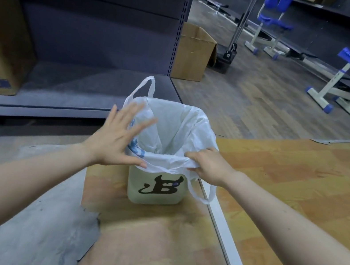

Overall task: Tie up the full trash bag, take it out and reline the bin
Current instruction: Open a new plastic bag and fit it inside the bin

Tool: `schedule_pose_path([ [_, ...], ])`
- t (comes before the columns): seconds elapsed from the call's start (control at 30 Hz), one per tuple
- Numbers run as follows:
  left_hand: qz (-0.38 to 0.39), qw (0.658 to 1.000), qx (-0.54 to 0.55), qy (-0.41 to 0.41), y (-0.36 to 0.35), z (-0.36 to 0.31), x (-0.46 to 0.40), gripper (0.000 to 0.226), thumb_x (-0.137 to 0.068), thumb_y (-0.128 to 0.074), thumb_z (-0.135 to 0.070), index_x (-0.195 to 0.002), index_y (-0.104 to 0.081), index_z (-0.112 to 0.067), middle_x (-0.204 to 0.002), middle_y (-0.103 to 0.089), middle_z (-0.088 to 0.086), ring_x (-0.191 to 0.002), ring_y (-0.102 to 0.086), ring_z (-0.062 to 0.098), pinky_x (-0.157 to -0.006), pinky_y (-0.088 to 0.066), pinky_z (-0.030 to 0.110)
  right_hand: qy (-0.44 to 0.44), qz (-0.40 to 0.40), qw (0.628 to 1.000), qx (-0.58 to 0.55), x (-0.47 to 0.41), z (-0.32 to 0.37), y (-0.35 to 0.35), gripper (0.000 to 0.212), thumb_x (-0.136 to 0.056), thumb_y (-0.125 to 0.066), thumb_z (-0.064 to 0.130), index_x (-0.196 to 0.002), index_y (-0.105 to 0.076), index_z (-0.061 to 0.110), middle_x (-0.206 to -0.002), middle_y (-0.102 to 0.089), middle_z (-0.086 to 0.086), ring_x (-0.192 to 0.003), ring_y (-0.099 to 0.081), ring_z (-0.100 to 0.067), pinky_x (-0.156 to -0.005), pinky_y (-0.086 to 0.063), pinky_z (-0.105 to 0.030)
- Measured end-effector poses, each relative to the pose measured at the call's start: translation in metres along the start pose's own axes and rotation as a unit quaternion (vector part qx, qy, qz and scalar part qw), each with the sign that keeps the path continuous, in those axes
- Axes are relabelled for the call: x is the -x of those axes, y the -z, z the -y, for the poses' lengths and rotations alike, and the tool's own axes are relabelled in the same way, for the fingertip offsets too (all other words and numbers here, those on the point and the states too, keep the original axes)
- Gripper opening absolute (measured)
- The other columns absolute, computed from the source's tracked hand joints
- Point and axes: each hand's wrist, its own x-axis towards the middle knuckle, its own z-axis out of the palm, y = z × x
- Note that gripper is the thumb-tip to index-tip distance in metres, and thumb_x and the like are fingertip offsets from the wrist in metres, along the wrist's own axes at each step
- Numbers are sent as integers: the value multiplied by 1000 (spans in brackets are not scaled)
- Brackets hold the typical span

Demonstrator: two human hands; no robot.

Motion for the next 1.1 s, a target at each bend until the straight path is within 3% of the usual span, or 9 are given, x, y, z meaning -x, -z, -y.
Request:
schedule_pose_path([
  [0.07, 139, 987, 46, 63, -6, -4, 1, 88, -62, -42, -87, -114, -62, -19, -128, -48, 2, -144, -4, 29, -115, -21, 47, 2, -2, 1000, 3, -1, 1, -1, 20, -85, -50, 7, -75, -39, 20, -53, -35, 10, -62, -41, -23, -71, -23, -28],
  [0.2, 206, 974, 44, 84, 0, -6, -7, 53, -76, -61, -60, -87, -70, -10, -113, -54, -4, -144, 0, 27, -108, -34, 38, -5, -1, 1000, 3, -3, 1, 0, 19, -88, -51, 13, -73, -40, 20, -53, -37, 9, -56, -38, -21, -65, -26, -30],
  [0.3, 203, 975, 42, 82, 0, -7, -5, 60, -71, -57, -68, -87, -71, -12, -117, -52, -4, -145, 0, 26, -106, -38, 40, -9, 0, 1000, 14, 0, 3, 1, 23, -89, -51, 15, -71, -38, 20, -53, -36, 8, -55, -37, -21, -66, -23, -29],
  [0.43, 197, 977, 49, 66, -1, -3, -1, 103, -39, -18, -100, -80, -68, -20, -118, -51, -6, -145, -1, 24, -105, -39, 41, -6, 5, 1000, 29, 1, 9, 5, 43, -86, -50, 11, -59, -22, 29, -53, -33, 9, -50, -29, -8, -67, -18, -29],
  [0.53, 195, 977, 47, 74, 0, -6, -1, 96, -35, -12, -102, -70, -59, -26, -116, -52, -7, -145, -3, 23, -105, -39, 39, -7, 10, 1000, 26, 1, 9, 5, 39, -84, -49, 6, -61, -25, 28, -54, -32, 10, -53, -31, -11, -70, -20, -29],
  [0.7, 114, 989, 51, 80, 9, -4, -8, 110, -51, -3, -97, -120, -59, -33, -146, -35, 0, -139, -23, 18, -111, -23, 45, -11, 14, 999, 36, 1, 2, 1, 37, -81, -48, 3, -63, -29, 28, -56, -33, 9, -67, -36, -20, -73, -23, -29],
  [0.83, 36, 973, 142, 178, 13, 11, -38, 64, -90, -33, -62, -137, -46, -20, -152, -29, 9, -143, -18, 23, -116, -16, 43, -2, 5, 999, 53, -1, -3, -6, 22, -79, -51, 2, -72, -38, 19, -57, -35, 4, -71, -38, -21, -74, -20, -29],
  [1.0, 80, 920, 252, 291, -2, 38, -63, 86, -79, -55, -56, -149, -20, -21, -155, -19, 13, -145, -10, 26, -117, -13, 42, 9, 23, 997, 71, -2, -7, -7, 14, -84, -53, 7, -82, -47, 19, -81, -61, -4, -97, -46, -22, -105, -21, -40],
  [1.1, 56, 823, 420, 379, -19, 37, -65, 90, -80, -68, -29, -149, -10, -30, -151, -24, 7, -139, -25, 27, -107, -28, 34, -3, 26, 998, 63, 0, -10, -7, 9, -85, -54, 10, -90, -54, 17, -89, -64, -5, -104, -46, -23, -110, -15, -43],
])
